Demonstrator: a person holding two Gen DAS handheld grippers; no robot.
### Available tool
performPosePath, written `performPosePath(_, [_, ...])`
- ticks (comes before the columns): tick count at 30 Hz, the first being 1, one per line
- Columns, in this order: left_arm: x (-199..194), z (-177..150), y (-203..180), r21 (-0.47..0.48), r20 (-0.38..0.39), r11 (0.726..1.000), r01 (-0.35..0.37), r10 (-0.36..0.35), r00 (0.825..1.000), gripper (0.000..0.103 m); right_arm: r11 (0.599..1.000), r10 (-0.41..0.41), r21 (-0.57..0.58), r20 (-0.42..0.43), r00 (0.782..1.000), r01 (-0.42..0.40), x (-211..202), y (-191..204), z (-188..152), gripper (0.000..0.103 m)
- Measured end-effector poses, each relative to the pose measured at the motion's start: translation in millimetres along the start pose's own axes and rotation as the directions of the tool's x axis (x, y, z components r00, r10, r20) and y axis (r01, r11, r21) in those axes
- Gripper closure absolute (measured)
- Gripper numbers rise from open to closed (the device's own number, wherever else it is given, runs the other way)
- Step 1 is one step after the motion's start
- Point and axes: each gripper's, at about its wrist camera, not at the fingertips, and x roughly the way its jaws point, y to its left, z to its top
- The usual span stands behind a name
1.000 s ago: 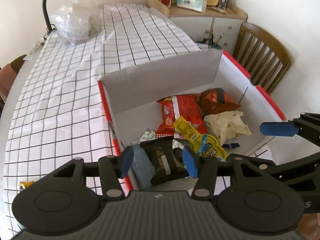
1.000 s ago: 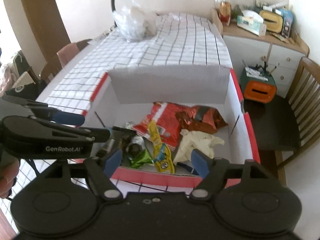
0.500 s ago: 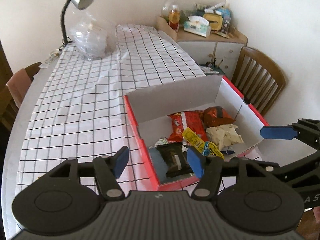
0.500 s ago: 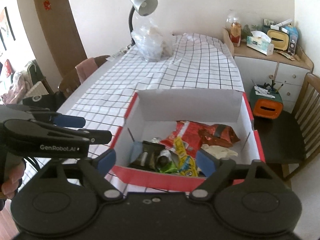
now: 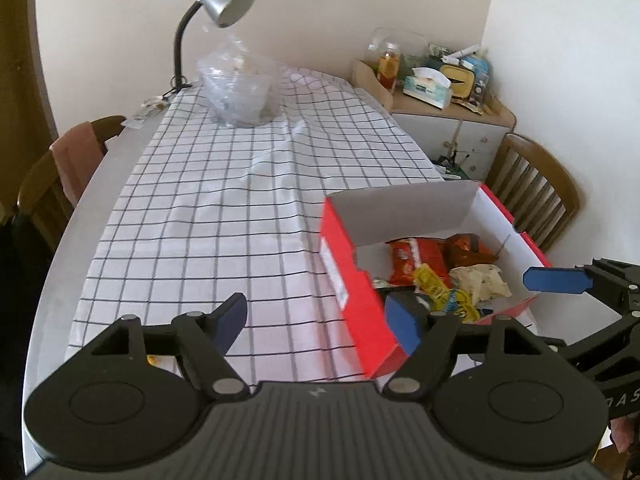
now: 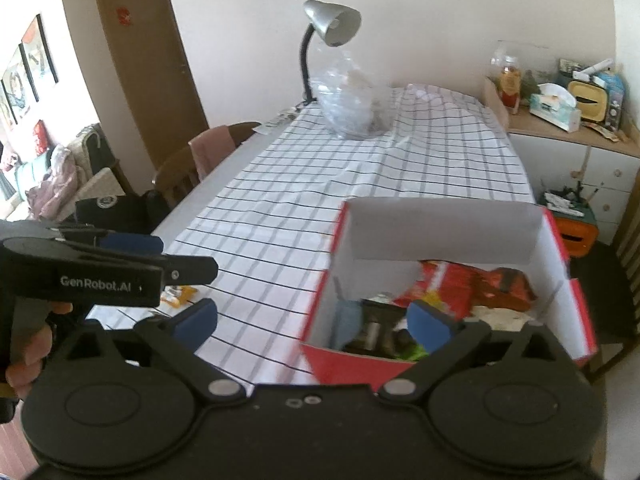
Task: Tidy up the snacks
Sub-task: 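Withdraw both tools from the box toward the last two snacks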
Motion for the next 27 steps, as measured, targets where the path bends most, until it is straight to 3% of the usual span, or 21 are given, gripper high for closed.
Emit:
performPosePath(9, [-8.8,-16.0,68.2,-0.034,-0.013,0.999,-0.024,0.024,1.000,0.025,1.000,0.020,-0.009,-0.038,0.999,-0.020,32.8,51.2,-0.3,0.000])
performPosePath(17, [0.7,-30.1,144.5,-0.073,-0.079,0.995,-0.073,0.067,0.995,0.025,1.000,0.023,0.000,-0.102,0.995,-0.023,71.2,89.6,-9.3,0.000])
performPosePath(27, [17.6,-43.1,207.4,-0.098,-0.126,0.992,-0.080,0.067,0.990,0.025,0.996,0.037,-0.069,-0.220,0.975,-0.053,135.4,151.2,-25.8,0.001])
